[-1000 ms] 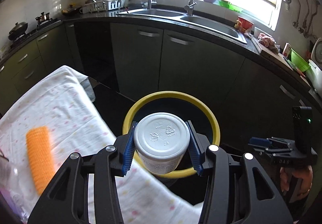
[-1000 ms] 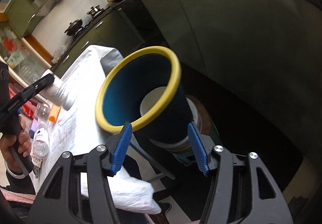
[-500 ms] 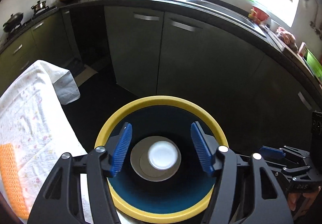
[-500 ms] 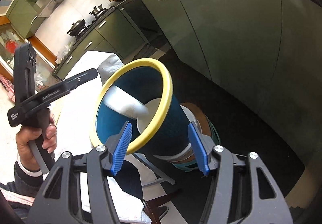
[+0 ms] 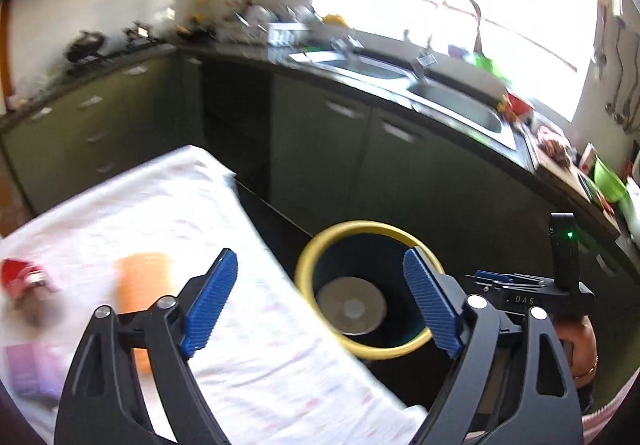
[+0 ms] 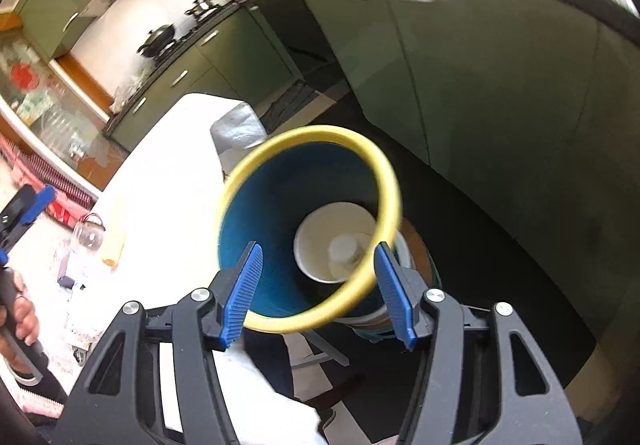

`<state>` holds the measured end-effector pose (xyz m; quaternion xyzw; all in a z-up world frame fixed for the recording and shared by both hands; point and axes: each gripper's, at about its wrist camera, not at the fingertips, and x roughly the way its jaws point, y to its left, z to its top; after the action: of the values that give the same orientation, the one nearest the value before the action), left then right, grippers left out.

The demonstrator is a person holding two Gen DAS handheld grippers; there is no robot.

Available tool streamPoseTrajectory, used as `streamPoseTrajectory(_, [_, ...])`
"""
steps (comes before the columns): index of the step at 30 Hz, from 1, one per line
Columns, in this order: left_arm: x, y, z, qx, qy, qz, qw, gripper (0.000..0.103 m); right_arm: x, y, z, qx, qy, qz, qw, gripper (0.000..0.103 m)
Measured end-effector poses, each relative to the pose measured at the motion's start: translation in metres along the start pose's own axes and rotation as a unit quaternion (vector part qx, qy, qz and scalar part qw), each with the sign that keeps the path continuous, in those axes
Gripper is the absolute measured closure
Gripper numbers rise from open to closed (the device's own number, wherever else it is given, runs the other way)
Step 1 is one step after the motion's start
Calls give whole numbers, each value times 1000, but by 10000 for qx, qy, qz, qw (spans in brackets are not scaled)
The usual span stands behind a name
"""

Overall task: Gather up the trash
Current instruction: 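Grasp the clear water bottle with the right gripper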

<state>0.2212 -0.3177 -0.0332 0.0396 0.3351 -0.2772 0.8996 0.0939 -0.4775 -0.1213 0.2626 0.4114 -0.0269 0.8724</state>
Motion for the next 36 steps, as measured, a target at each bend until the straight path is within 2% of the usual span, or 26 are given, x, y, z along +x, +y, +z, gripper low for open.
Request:
streamPoseTrajectory(4, [-66, 58, -20, -104, -379, 594, 9975, 11, -1, 67, -4, -527, 12, 120, 9985, 47])
streamPoseTrajectory(8, [-116, 114, -53, -318, -548, 1223, 9905, 11, 14, 157, -21, -1320, 327, 458, 9897, 47])
streamPoseTrajectory(11, [-154, 163, -85, -693, -576, 1503, 9845, 10, 36, 225, -34, -1906, 894, 839, 9740, 46])
streamPoseTrajectory(14, [-178, 198, -116, -980, -576, 1826, 9766, 8, 60, 292, -41, -2512, 1561, 1102, 9489, 44])
streamPoseTrajectory(18, [-198, 228, -156, -1368, -570, 2061, 9672, 8, 96, 349, -40, -2990, 2472, 1016, 9161, 38])
streamPoseTrajectory(20, [-206, 245, -175, -1617, -545, 2080, 9631, 8, 109, 368, -47, -3158, 2831, 952, 9006, 33])
streamPoseTrajectory(24, [-211, 264, -195, -1895, -523, 2067, 9584, 8, 137, 395, -57, -3441, 3420, 705, 8716, 28])
streamPoseTrajectory(28, [-211, 266, -201, -1920, -503, 1992, 9596, 8, 158, 405, -63, -3500, 3711, 502, 8586, 27])
streamPoseTrajectory(36, [-208, 260, -201, -1874, -448, 1971, 9613, 8, 183, 416, -77, -3786, 3817, 99, 8431, 27])
